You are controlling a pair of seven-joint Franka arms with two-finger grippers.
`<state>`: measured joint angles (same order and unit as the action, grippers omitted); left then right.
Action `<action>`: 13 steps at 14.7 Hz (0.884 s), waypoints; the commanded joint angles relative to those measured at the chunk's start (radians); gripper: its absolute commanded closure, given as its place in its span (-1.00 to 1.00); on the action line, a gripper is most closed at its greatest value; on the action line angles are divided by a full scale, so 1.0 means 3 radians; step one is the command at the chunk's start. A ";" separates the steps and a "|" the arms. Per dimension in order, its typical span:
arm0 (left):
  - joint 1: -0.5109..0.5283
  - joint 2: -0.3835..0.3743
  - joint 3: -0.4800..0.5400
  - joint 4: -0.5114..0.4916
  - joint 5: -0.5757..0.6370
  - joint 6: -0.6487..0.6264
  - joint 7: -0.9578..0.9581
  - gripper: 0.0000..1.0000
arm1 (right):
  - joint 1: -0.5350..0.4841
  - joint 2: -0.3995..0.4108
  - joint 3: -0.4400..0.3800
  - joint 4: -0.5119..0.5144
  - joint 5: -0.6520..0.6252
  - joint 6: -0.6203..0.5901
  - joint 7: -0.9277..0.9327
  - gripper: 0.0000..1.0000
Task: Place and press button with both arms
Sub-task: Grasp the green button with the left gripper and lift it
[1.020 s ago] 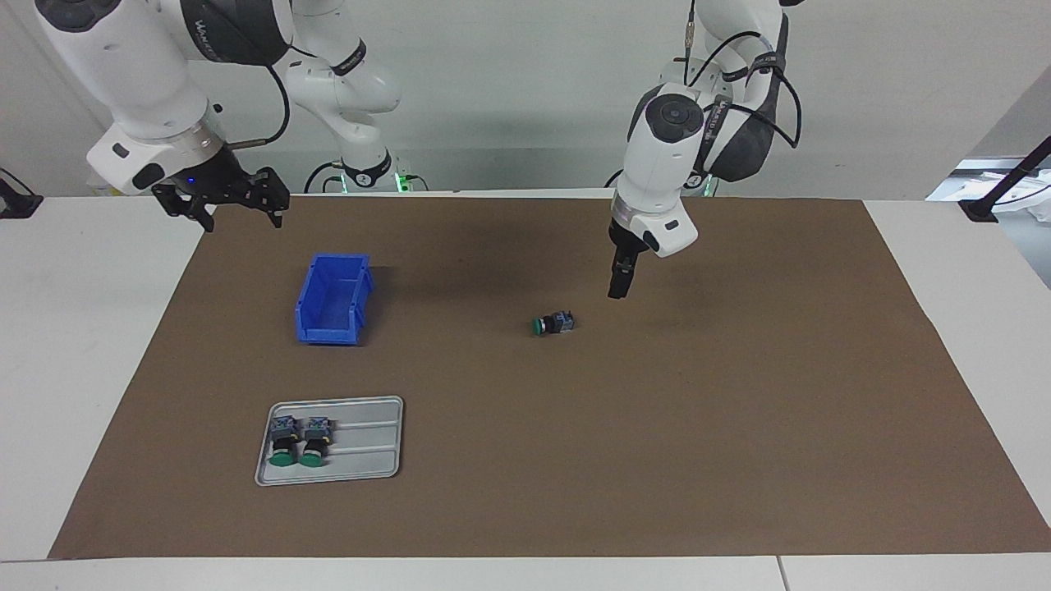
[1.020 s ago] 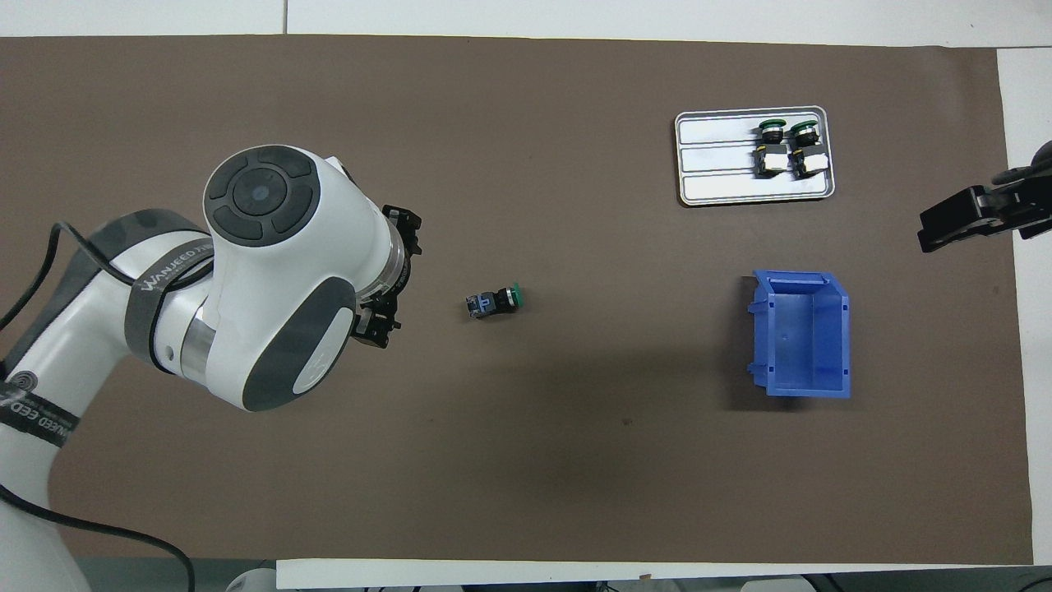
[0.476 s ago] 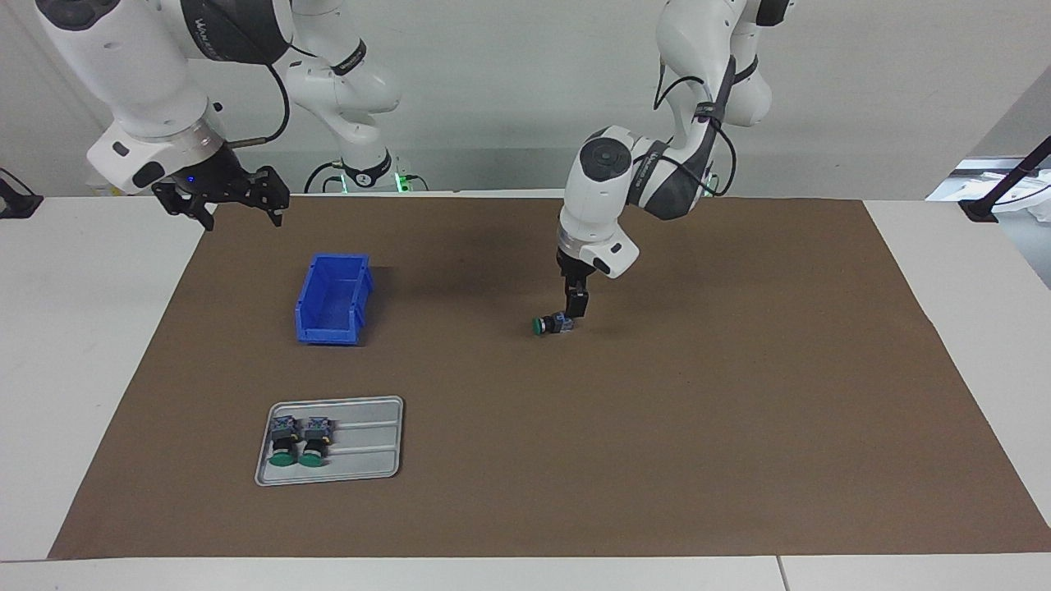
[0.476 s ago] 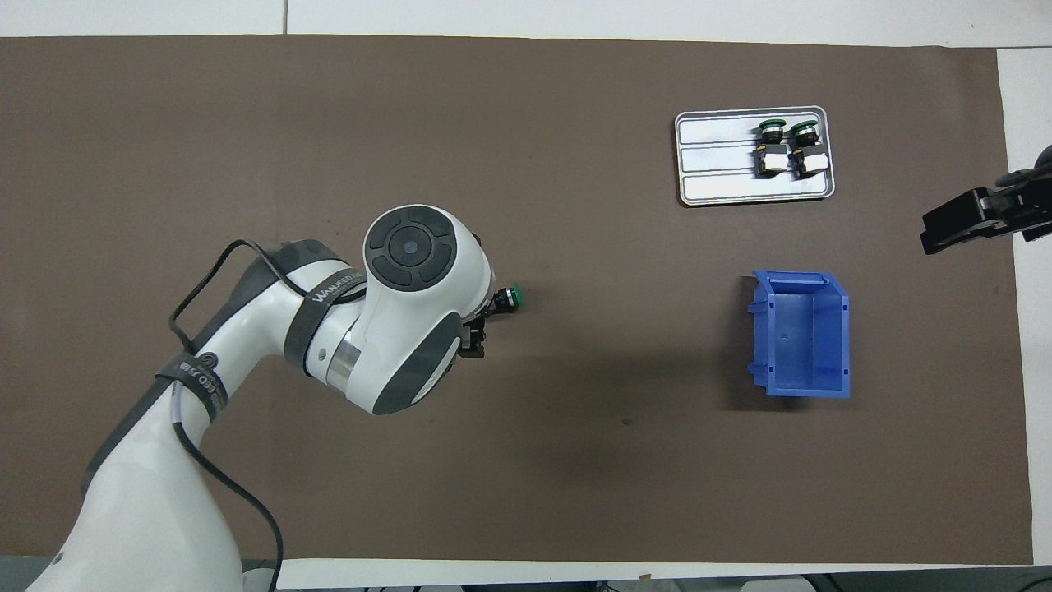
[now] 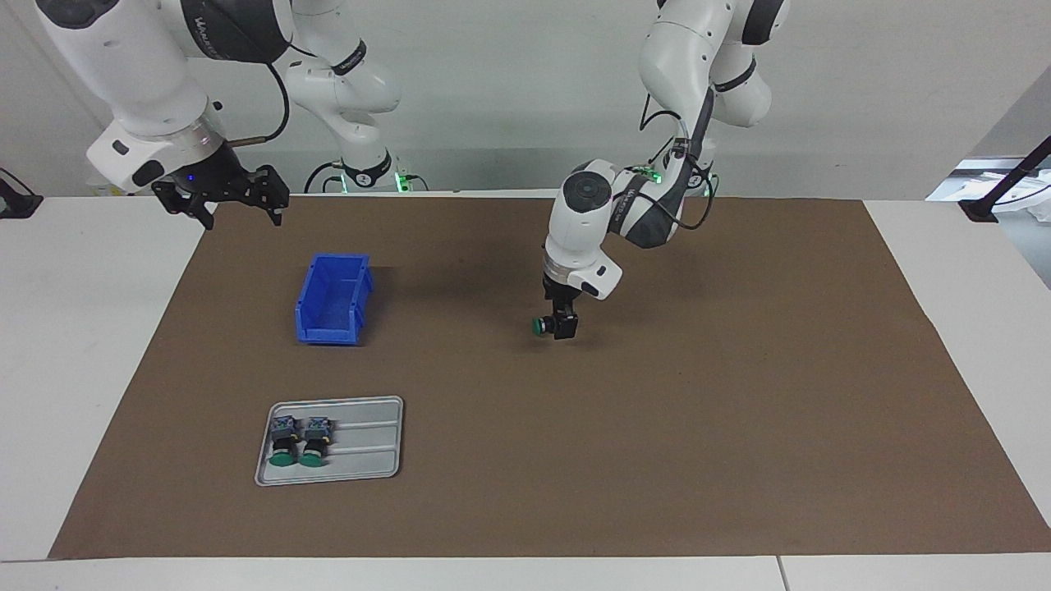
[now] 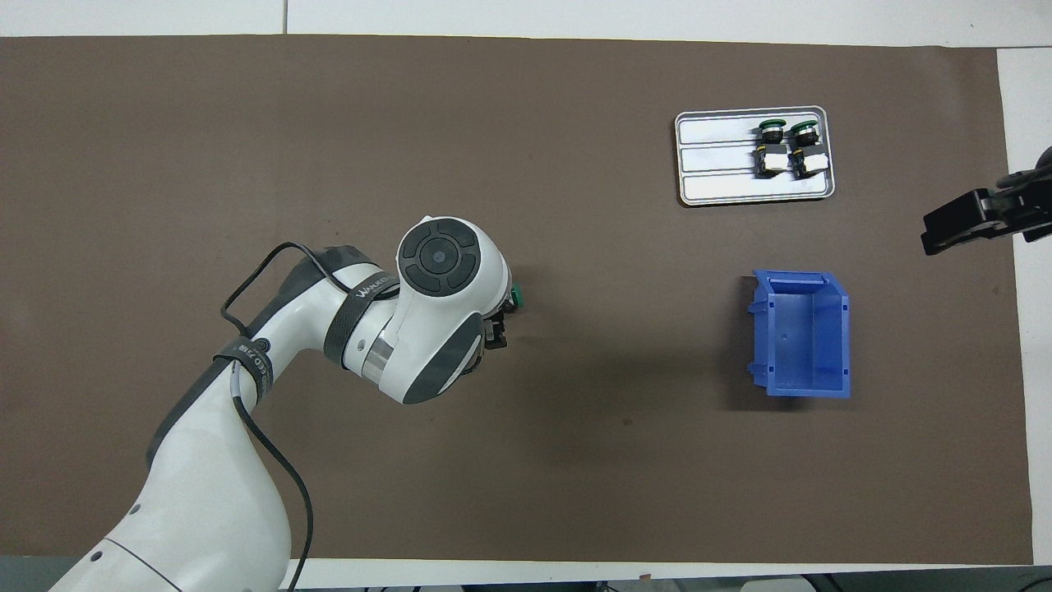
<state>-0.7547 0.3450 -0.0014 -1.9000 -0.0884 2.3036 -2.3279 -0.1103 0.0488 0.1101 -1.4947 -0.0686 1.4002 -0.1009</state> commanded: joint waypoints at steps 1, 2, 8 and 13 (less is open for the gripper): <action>-0.0097 0.0082 0.0046 -0.0017 -0.0028 0.0140 -0.0125 -0.97 | -0.0021 -0.0081 0.0021 -0.0090 -0.0001 -0.0014 -0.0037 -0.99; -0.0102 0.0082 0.0046 -0.0017 -0.0028 0.0134 -0.0135 -0.96 | -0.0021 -0.0081 0.0021 -0.0095 -0.0001 -0.0014 -0.0037 -0.99; -0.0143 0.0154 0.0046 -0.0017 -0.0028 0.0119 -0.0181 -0.77 | -0.0026 -0.0081 0.0021 -0.0090 -0.0006 -0.0014 -0.0037 -0.99; -0.0148 0.0154 0.0046 -0.0002 -0.0028 0.0129 -0.0207 -0.37 | -0.0026 -0.0081 0.0021 -0.0090 -0.0001 -0.0014 -0.0037 -0.99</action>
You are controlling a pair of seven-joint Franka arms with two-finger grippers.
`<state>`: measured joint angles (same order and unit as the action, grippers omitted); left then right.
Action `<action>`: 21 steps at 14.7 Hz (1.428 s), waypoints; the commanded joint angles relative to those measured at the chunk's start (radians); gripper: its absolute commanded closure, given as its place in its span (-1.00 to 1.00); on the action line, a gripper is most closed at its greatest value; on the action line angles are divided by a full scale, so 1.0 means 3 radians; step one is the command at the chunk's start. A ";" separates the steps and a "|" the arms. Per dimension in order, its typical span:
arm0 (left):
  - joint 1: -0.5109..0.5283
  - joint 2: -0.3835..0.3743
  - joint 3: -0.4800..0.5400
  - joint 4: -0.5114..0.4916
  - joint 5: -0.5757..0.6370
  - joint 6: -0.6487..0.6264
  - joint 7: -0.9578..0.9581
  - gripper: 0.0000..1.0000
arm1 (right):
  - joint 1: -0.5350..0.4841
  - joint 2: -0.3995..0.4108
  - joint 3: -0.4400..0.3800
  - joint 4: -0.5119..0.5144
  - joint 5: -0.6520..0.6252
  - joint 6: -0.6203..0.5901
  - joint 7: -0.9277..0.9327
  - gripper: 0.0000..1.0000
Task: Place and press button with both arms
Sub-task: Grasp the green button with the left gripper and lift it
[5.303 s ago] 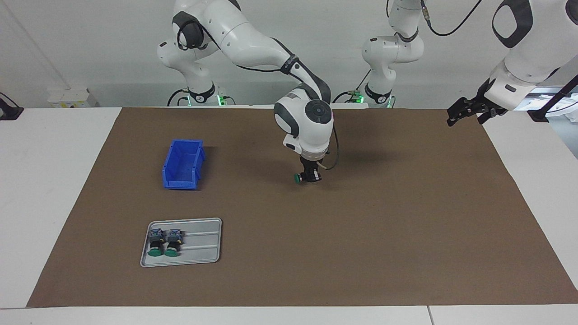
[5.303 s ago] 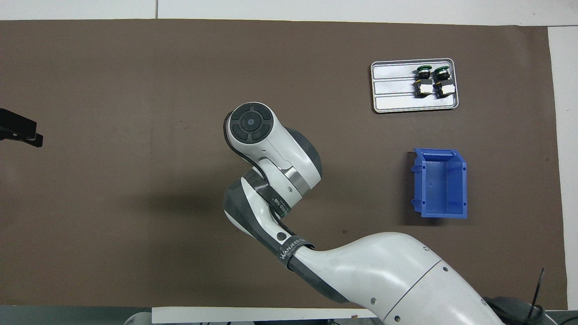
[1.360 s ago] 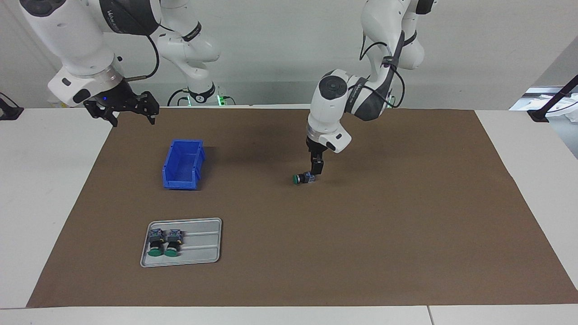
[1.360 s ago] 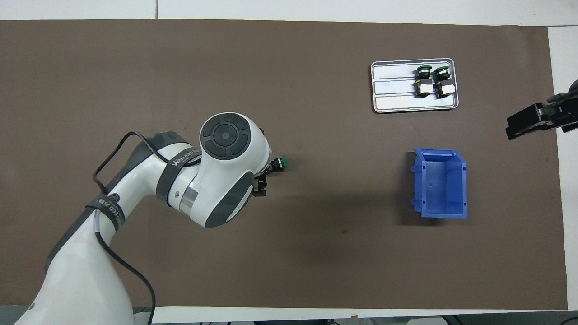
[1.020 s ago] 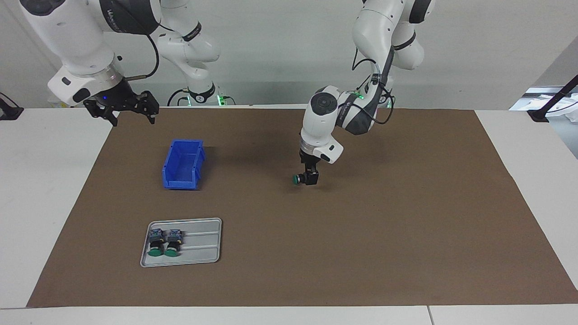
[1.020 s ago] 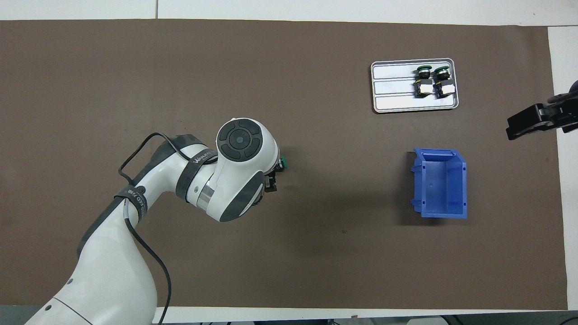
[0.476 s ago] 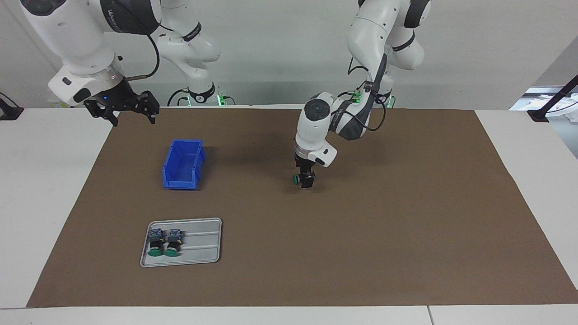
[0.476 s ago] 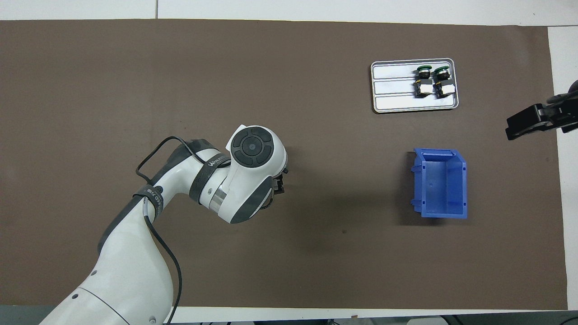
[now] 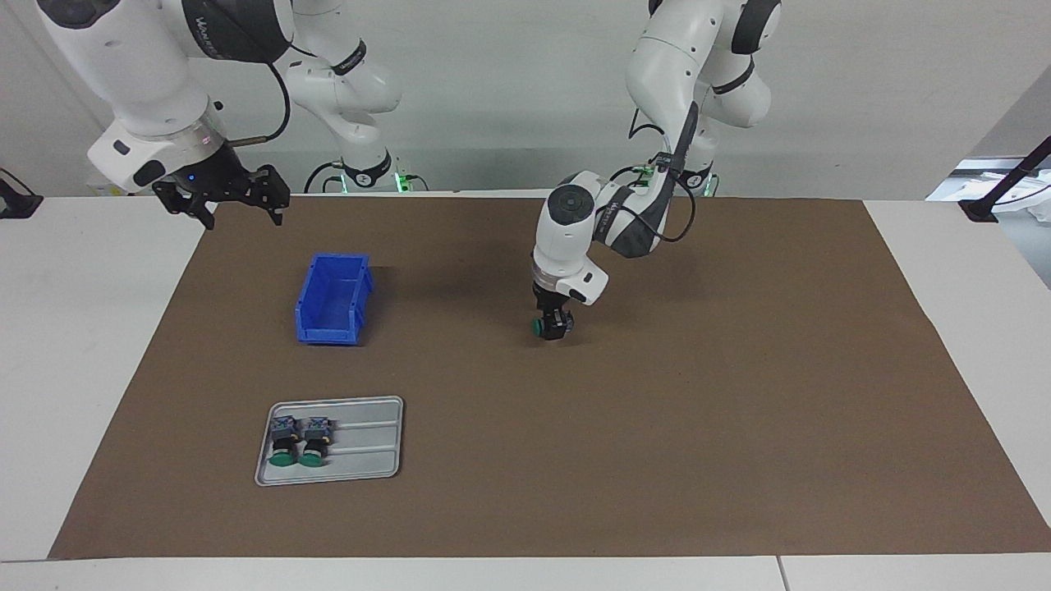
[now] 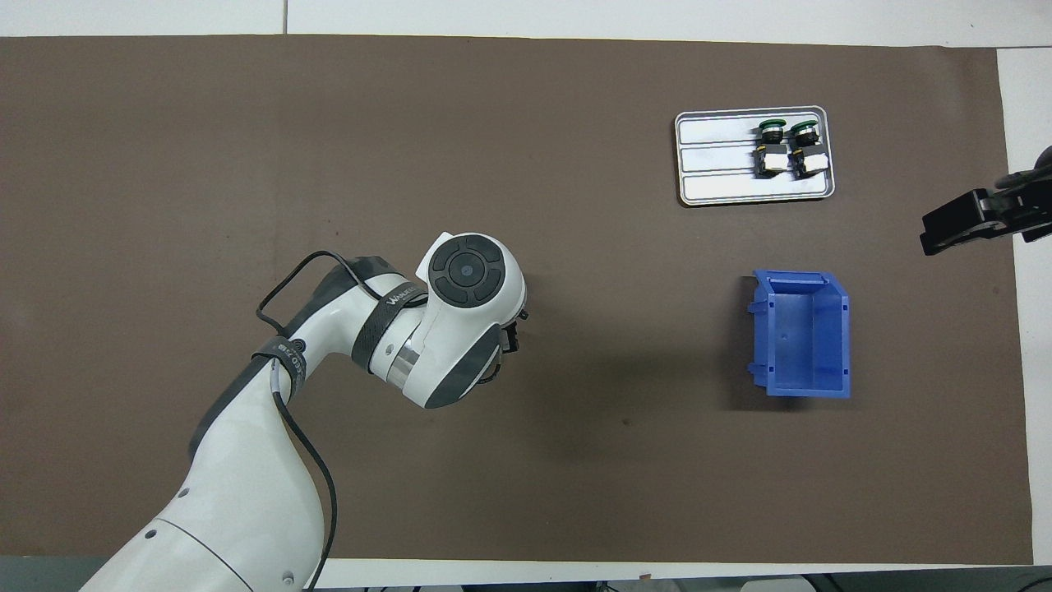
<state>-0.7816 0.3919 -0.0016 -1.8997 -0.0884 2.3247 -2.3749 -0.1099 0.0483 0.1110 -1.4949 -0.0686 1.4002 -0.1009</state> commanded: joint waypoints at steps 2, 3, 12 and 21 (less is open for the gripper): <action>-0.0059 0.0003 0.0046 0.0007 -0.0023 0.0054 -0.0045 -0.37 | -0.0027 -0.0079 0.0019 -0.0089 -0.0002 -0.0014 -0.0037 -0.99; -0.0059 0.0003 0.0046 0.0007 -0.0022 0.0059 -0.0035 -0.37 | -0.0027 -0.0079 0.0019 -0.0089 -0.0007 -0.0014 -0.0037 -0.99; -0.0105 0.0003 0.0046 0.0007 -0.0022 0.0074 0.0001 0.29 | -0.0027 -0.0079 0.0019 -0.0089 -0.0002 -0.0014 -0.0037 -0.99; 0.0002 -0.0109 0.0051 0.0038 -0.0012 0.0028 0.0083 0.58 | -0.0027 -0.0079 0.0019 -0.0089 -0.0002 -0.0014 -0.0037 -0.99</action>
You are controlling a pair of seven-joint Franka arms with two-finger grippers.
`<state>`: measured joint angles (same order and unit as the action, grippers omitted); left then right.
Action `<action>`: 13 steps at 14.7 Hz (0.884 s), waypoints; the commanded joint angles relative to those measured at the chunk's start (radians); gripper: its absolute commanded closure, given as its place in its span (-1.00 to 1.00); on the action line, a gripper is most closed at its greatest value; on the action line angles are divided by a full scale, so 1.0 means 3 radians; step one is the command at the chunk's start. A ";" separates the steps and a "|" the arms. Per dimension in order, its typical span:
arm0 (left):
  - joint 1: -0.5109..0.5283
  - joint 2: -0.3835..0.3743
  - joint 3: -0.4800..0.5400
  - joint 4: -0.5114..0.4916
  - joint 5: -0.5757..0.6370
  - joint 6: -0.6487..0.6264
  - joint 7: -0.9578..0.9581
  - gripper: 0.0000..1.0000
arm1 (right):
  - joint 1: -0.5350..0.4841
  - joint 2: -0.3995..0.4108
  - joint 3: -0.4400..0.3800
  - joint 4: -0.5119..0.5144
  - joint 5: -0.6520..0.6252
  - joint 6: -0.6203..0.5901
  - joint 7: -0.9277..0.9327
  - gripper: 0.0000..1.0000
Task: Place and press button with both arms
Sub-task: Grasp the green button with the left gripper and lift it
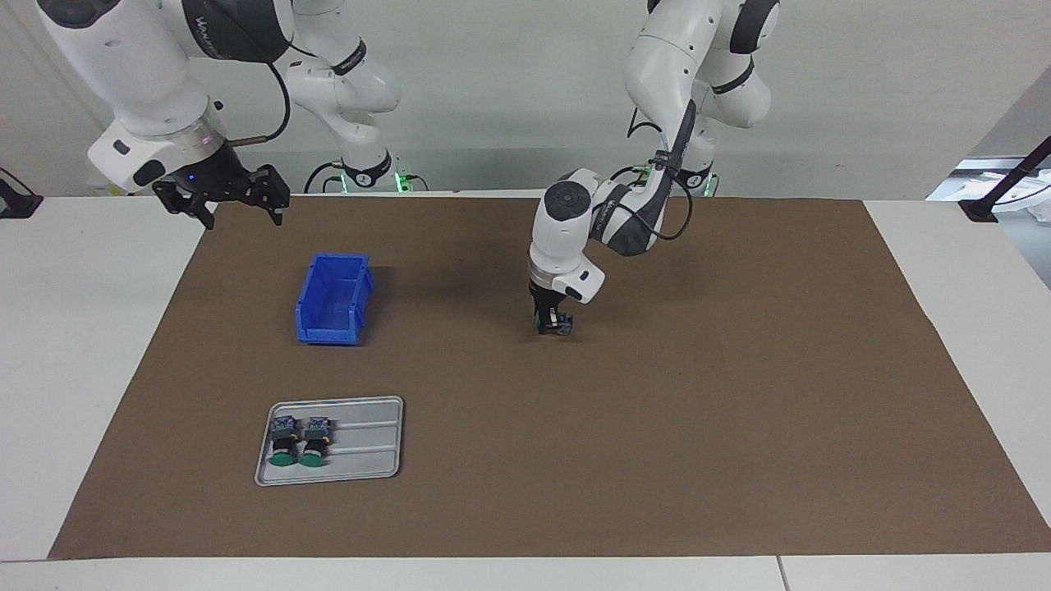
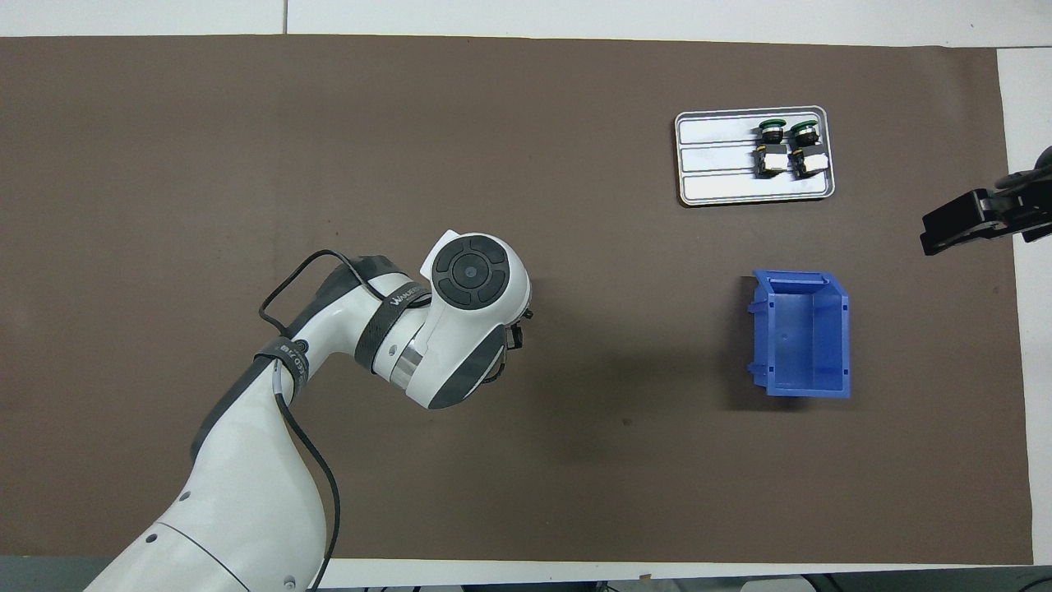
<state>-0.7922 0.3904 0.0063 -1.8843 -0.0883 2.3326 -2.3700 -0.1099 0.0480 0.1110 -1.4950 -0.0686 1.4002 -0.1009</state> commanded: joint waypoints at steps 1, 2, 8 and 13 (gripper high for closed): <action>0.0088 -0.0160 0.0025 -0.0018 -0.0017 -0.0018 0.0112 0.62 | -0.0022 -0.0078 0.0019 -0.0089 -0.0002 -0.0014 -0.0037 -0.99; 0.0130 -0.0217 0.0020 -0.0034 -0.0017 -0.0054 0.0143 0.63 | -0.0027 -0.0078 0.0019 -0.0089 -0.0007 -0.0014 -0.0037 -0.99; 0.0375 -0.0350 0.0015 -0.0116 -0.0099 -0.0054 0.0301 0.62 | -0.0027 -0.0078 0.0019 -0.0089 -0.0002 -0.0014 -0.0037 -0.99; 0.0518 -0.0350 0.0020 -0.0121 -0.1360 0.0165 0.1322 0.62 | -0.0027 -0.0078 0.0019 -0.0089 -0.0007 -0.0014 -0.0037 -0.99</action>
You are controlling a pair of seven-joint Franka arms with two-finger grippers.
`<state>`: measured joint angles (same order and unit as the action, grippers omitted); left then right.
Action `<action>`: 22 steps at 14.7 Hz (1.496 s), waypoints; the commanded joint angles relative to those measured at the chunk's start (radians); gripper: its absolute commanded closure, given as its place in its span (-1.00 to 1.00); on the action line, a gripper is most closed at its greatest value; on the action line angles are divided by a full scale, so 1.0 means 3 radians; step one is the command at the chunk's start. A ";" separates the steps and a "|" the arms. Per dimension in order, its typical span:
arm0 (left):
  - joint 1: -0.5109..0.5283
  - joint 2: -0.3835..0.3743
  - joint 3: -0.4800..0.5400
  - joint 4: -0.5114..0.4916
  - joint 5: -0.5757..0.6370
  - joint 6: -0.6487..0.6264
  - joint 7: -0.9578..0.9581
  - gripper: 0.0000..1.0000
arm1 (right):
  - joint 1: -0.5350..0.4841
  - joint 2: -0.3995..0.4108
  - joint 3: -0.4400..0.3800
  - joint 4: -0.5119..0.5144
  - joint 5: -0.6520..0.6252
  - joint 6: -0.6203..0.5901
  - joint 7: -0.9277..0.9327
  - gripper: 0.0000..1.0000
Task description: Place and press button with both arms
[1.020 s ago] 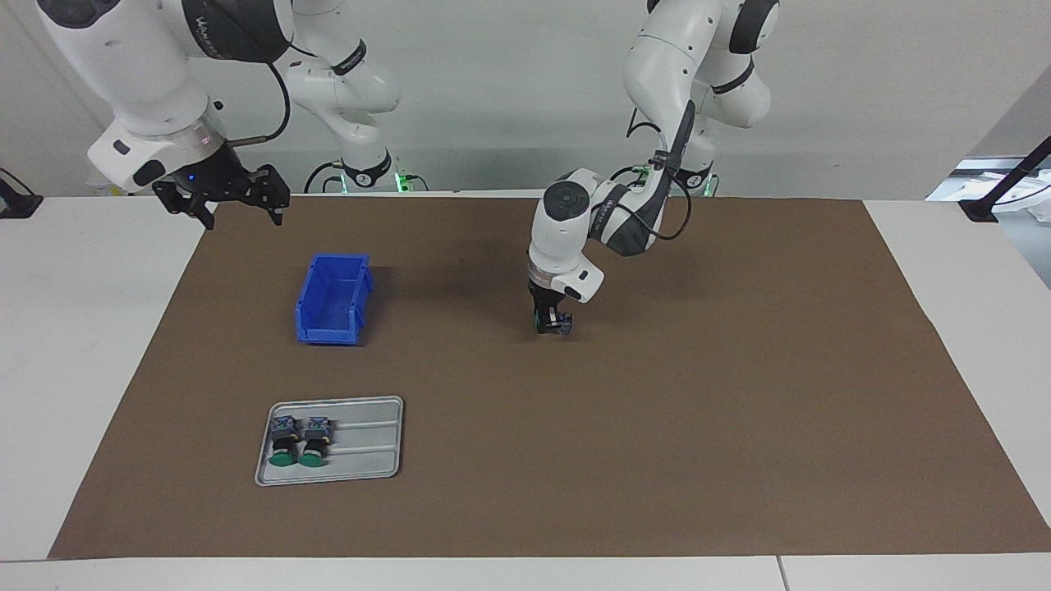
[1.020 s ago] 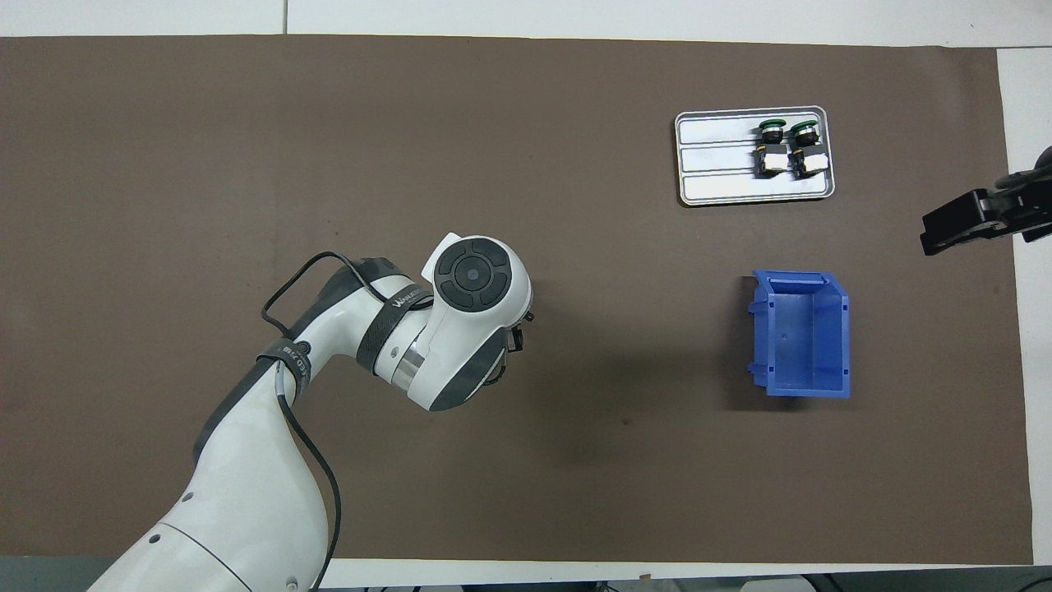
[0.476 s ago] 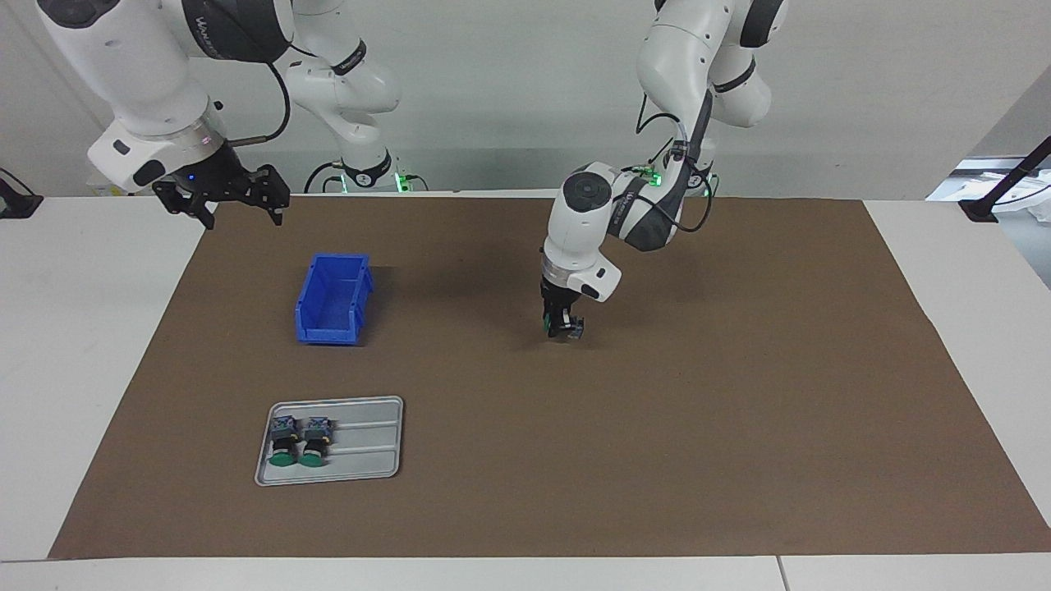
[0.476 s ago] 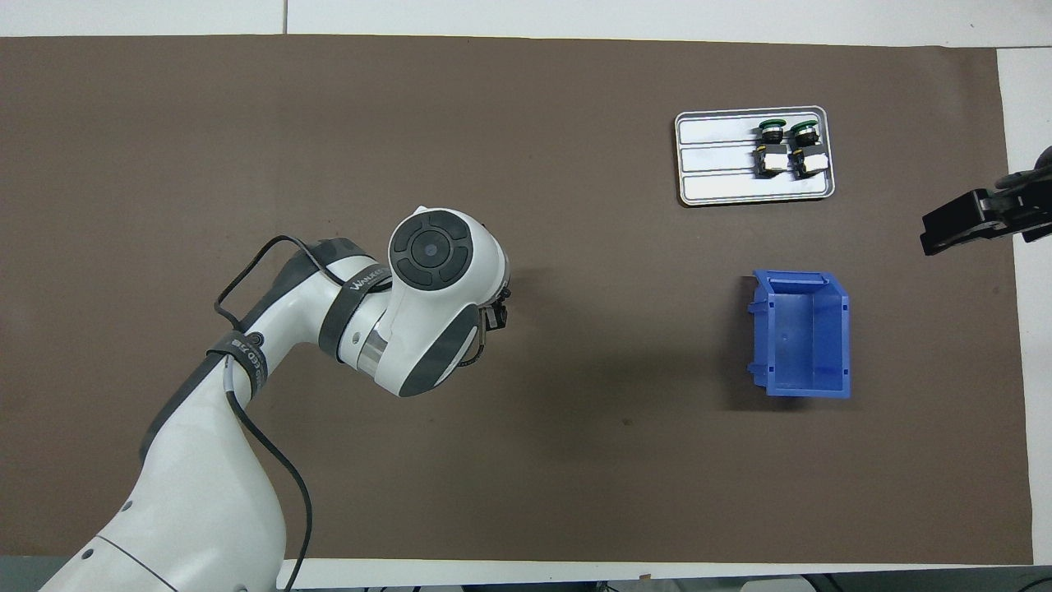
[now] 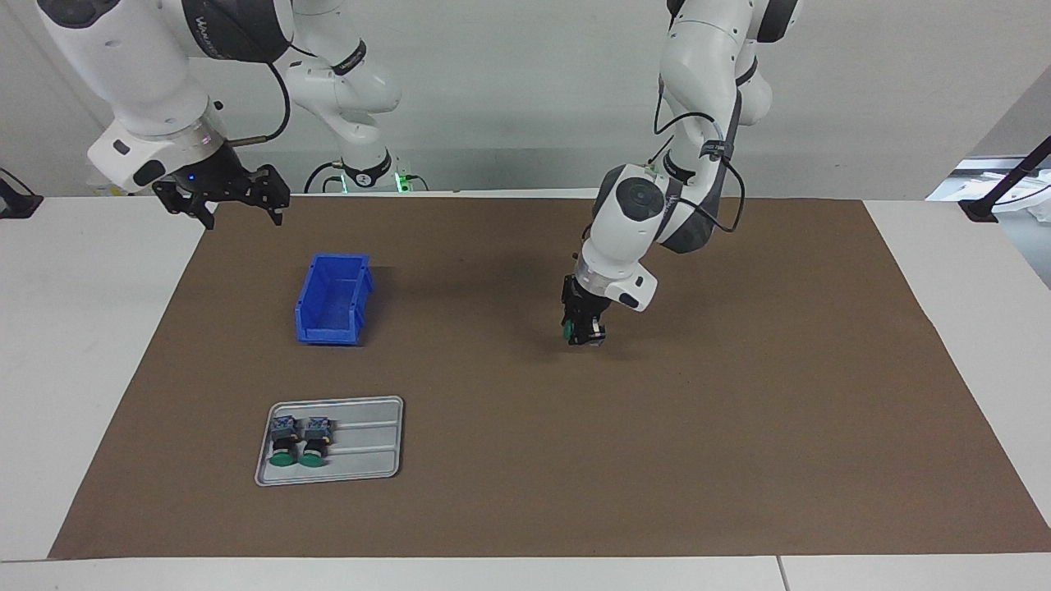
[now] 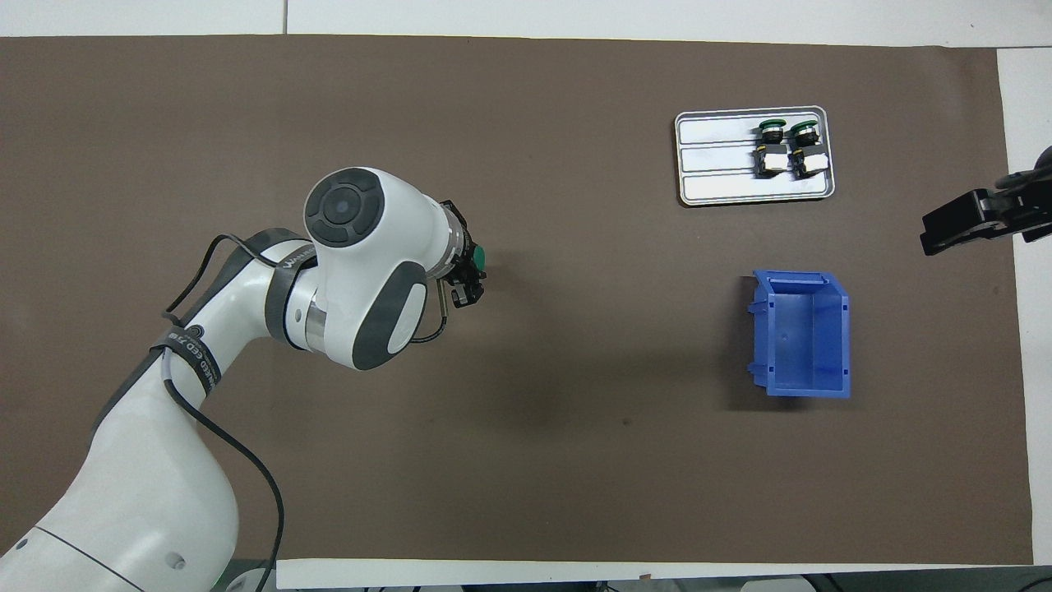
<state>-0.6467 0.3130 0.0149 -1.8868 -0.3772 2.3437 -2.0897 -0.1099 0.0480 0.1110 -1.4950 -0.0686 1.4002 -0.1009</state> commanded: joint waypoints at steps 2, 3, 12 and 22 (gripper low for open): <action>0.0100 -0.0118 -0.0009 -0.0204 -0.0766 0.0220 0.0736 0.62 | -0.0027 -0.0078 0.0019 -0.0089 -0.0002 -0.0014 -0.0037 -0.99; 0.0146 -0.0123 -0.0009 -0.0230 -0.0950 0.0226 0.0910 0.62 | -0.0027 -0.0078 0.0019 -0.0089 -0.0002 -0.0014 -0.0037 -0.99; 0.0345 -0.0205 -0.0009 -0.0460 -0.2749 0.0257 0.2541 0.65 | -0.0027 -0.0078 0.0019 -0.0089 -0.0002 -0.0014 -0.0037 -0.99; 0.0744 -0.0164 -0.0009 -0.0685 -0.3763 -0.0744 0.3814 0.64 | -0.0027 -0.0078 0.0014 -0.0089 -0.0002 -0.0014 -0.0037 -0.99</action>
<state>-0.4663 0.2891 0.0172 -2.0320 -1.4578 2.2032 -1.0685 -0.1099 0.0479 0.1109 -1.4950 -0.0686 1.4002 -0.1009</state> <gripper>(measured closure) 0.599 0.004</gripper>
